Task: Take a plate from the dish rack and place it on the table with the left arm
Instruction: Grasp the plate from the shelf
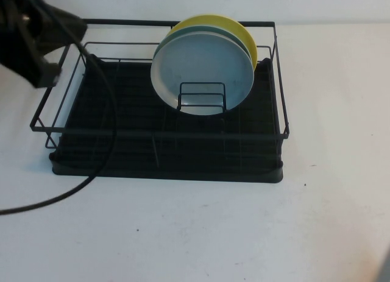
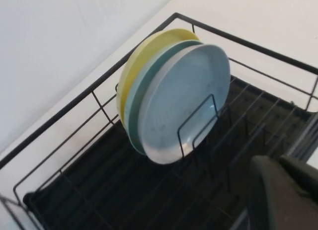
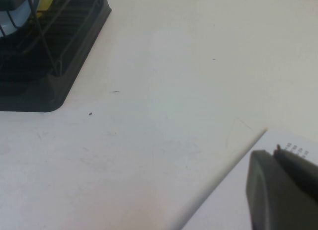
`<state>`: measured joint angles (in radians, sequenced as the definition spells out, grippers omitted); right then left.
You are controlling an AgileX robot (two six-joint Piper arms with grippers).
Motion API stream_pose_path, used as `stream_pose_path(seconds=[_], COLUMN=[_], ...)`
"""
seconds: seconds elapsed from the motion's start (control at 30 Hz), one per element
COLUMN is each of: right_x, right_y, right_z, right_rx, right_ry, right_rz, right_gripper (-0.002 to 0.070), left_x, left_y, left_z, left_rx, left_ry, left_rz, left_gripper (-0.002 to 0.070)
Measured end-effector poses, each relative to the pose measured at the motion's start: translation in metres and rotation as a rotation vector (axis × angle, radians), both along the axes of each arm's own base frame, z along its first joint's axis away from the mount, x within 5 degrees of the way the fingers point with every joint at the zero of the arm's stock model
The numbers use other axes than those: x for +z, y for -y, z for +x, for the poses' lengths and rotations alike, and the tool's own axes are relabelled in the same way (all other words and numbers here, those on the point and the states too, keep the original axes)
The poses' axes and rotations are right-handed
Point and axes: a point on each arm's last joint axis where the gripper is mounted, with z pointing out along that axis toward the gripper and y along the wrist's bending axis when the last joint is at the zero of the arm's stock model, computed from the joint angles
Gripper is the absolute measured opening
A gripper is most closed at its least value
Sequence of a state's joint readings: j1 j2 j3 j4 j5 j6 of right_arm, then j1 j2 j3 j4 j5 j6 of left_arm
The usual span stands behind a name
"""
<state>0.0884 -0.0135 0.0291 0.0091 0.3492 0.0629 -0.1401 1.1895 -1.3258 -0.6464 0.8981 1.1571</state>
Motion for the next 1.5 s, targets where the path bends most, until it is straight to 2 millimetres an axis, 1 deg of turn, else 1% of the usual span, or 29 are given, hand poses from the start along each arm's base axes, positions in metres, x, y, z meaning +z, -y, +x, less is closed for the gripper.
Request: stream_pose_path(seconds=[0.07, 0.1, 0.23, 0.33, 0.4, 0.5, 0.53, 0.57, 0.63, 0.73, 0.9, 1.2, 1.37, 1.5], right_x=[0.000, 0.000, 0.000, 0.000, 0.000, 0.000, 0.000, 0.000, 0.000, 0.000, 0.000, 0.000, 0.000, 0.000], right_y=[0.000, 0.000, 0.000, 0.000, 0.000, 0.000, 0.000, 0.000, 0.000, 0.000, 0.000, 0.000, 0.000, 0.000], right_z=[0.000, 0.000, 0.000, 0.000, 0.000, 0.000, 0.000, 0.000, 0.000, 0.000, 0.000, 0.000, 0.000, 0.000], right_rx=[0.000, 0.000, 0.000, 0.000, 0.000, 0.000, 0.000, 0.000, 0.000, 0.000, 0.000, 0.000, 0.000, -0.007], right_ry=[0.000, 0.000, 0.000, 0.000, 0.000, 0.000, 0.000, 0.000, 0.000, 0.000, 0.000, 0.000, 0.000, 0.000], right_rz=[0.000, 0.000, 0.000, 0.000, 0.000, 0.000, 0.000, 0.000, 0.000, 0.000, 0.000, 0.000, 0.000, 0.000], right_gripper=[-0.0020, -0.0020, -0.0020, -0.0020, -0.0020, -0.0020, -0.0020, -0.0020, -0.0020, -0.0020, -0.0020, -0.0020, -0.0020, -0.0020], left_x=[-0.007, -0.009, -0.027, -0.039, -0.049, -0.063, -0.068, -0.073, -0.079, -0.085, -0.096, -0.109, -0.119, -0.127], left_y=[0.010, 0.015, 0.044, 0.061, 0.071, 0.085, 0.090, 0.095, 0.103, 0.112, 0.116, 0.118, 0.119, 0.120], left_z=[0.022, 0.029, 0.064, 0.087, 0.101, 0.117, 0.122, 0.126, 0.133, 0.143, 0.158, 0.171, 0.178, 0.182], left_rx=[-0.035, -0.053, -0.113, -0.107, -0.116, -0.145, -0.152, -0.158, -0.165, -0.167, -0.138, -0.105, -0.087, -0.078], left_ry=[-0.005, -0.002, 0.003, 0.033, 0.047, 0.055, 0.050, 0.050, 0.050, 0.060, 0.068, 0.095, 0.092, 0.085], left_rz=[0.027, 0.037, 0.064, 0.066, 0.085, 0.116, 0.121, 0.124, 0.127, 0.128, 0.126, 0.138, 0.141, 0.143], left_gripper=[-0.0004, -0.0004, -0.0004, 0.0022, 0.0093, 0.0262, 0.0304, 0.0342, 0.0375, 0.0373, 0.0332, 0.0318, 0.0315, 0.0274])
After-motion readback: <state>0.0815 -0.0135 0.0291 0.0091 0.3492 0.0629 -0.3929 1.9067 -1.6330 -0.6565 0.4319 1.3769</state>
